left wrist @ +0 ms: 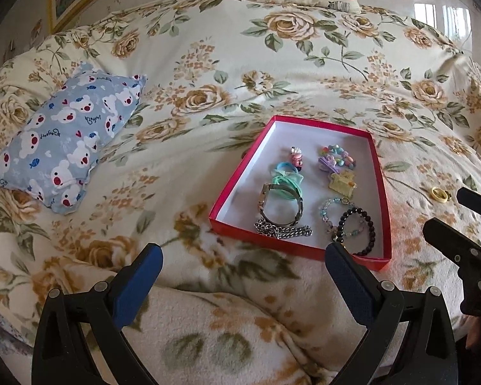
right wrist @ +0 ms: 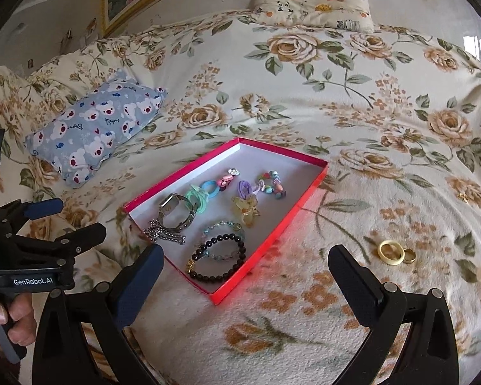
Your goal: Organize jewelry
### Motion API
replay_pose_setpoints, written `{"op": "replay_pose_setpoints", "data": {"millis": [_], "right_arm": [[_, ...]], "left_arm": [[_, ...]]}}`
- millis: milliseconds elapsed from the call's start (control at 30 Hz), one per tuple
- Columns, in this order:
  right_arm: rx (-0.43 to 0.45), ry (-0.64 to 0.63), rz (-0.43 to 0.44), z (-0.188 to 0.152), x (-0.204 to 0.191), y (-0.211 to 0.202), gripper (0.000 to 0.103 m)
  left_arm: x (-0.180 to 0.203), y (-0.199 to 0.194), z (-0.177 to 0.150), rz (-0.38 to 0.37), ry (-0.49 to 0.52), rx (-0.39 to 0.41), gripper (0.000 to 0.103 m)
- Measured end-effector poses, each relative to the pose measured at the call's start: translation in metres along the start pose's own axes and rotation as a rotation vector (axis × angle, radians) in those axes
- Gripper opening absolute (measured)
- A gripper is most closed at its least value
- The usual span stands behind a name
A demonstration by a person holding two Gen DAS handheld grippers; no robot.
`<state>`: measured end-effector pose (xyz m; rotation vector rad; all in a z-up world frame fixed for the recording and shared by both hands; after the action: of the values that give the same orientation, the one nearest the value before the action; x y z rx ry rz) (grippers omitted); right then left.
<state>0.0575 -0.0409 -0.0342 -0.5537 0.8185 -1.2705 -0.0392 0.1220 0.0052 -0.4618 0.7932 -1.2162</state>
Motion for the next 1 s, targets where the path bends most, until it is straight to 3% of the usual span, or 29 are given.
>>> {"op": "replay_pose_setpoints", "data": {"millis": [1000], "right_arm": [[0.013,0.0,0.014,0.0017,-0.0039,0.0014,0.103]], "left_arm": [[-0.0025,0.0033,-0.0007,-0.024,-0.021,0.025,0.102]]}}
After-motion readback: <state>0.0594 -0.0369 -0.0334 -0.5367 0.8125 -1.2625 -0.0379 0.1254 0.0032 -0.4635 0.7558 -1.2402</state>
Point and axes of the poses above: each gripper's, at about its wrist camera, not at the fingertips, and y roughly the way its jaws point, x to its right, z to its top, the point moved 7 cm from there along y, roughly the way its jaws point, and after that the axes turned 14 degrees about y, right-handed, at the moved point
